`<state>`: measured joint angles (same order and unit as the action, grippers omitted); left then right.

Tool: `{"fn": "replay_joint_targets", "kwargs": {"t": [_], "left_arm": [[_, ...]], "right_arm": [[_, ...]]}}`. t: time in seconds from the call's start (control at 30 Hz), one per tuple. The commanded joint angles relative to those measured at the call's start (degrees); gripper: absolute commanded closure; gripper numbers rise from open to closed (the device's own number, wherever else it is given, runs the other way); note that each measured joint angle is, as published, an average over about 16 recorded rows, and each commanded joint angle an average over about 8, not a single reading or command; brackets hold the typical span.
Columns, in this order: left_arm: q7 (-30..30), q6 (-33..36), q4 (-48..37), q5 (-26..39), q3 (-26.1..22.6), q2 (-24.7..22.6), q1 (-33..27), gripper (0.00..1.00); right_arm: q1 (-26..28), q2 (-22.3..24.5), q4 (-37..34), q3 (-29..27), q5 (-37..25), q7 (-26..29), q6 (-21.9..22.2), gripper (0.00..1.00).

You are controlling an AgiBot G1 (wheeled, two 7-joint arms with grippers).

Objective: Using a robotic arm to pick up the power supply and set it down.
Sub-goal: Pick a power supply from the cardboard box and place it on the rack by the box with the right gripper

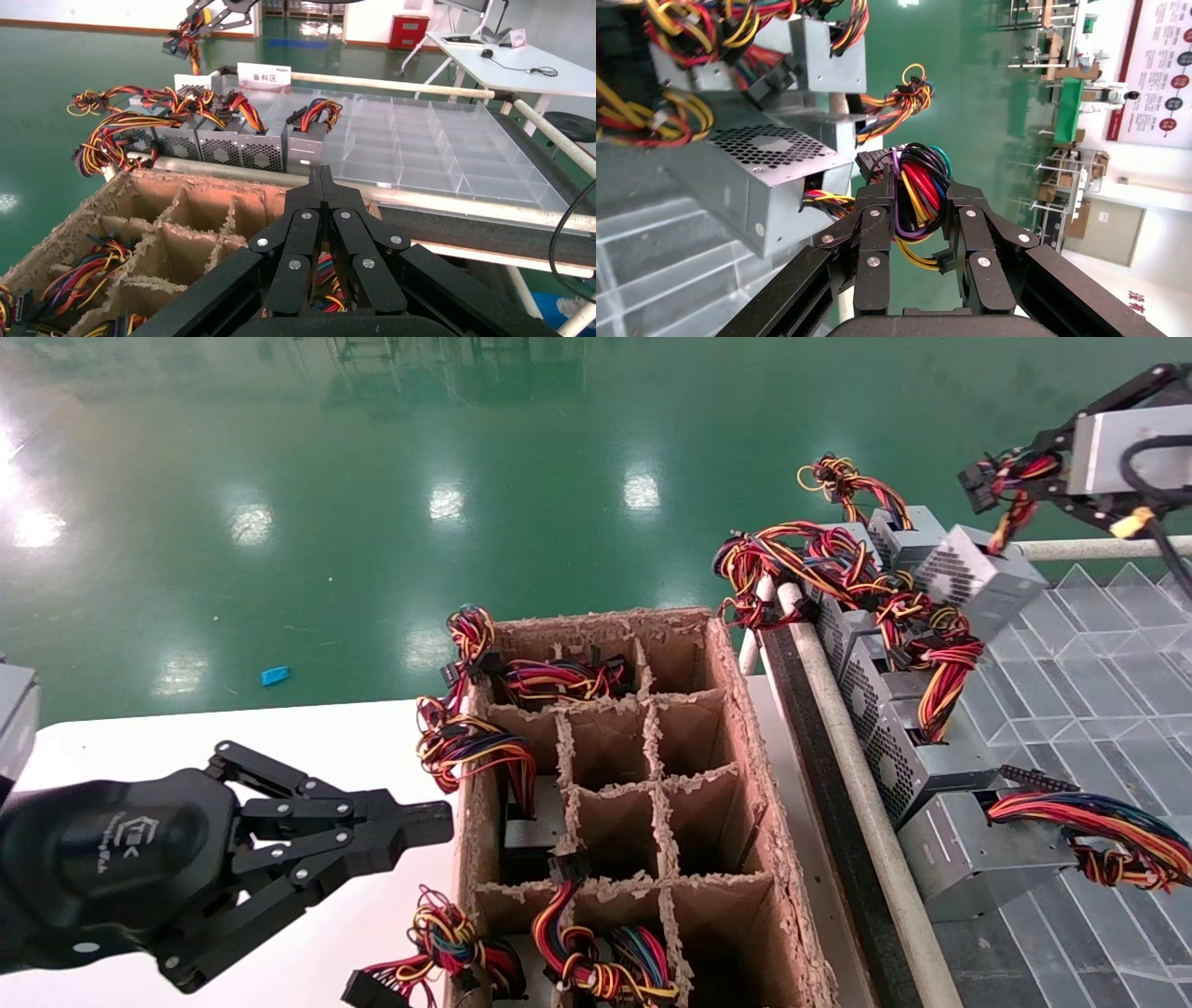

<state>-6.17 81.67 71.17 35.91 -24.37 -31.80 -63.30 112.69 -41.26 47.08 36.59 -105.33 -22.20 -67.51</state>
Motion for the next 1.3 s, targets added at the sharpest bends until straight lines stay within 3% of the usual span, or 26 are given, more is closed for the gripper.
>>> {"fn": "replay_joint_targets", "kwargs": {"t": [0.03, 0.33, 0.77, 1.3], "left_arm": [[0.0, 0.0, 0.0, 0.0, 0.0, 0.0, 0.0, 1.0], [0.0, 0.0, 0.0, 0.0, 0.0, 0.0, 0.0, 1.0], [0.0, 0.0, 0.0, 0.0, 0.0, 0.0, 0.0, 1.0], [0.0, 0.0, 0.0, 0.0, 0.0, 0.0, 0.0, 1.0]], "right_arm": [[-0.25, -0.81, -1.53, -0.04, 0.24, -0.95, 0.88, 1.0], [0.24, -4.0, -8.82, 0.18, -0.07, -6.02, 4.26, 1.0], [1.22, -4.92, -13.12, 0.72, -1.62, -9.59, 6.66, 1.0], [-0.02, -6.32, -13.28, 0.52, 0.29, -11.64, 5.21, 1.0]]}}
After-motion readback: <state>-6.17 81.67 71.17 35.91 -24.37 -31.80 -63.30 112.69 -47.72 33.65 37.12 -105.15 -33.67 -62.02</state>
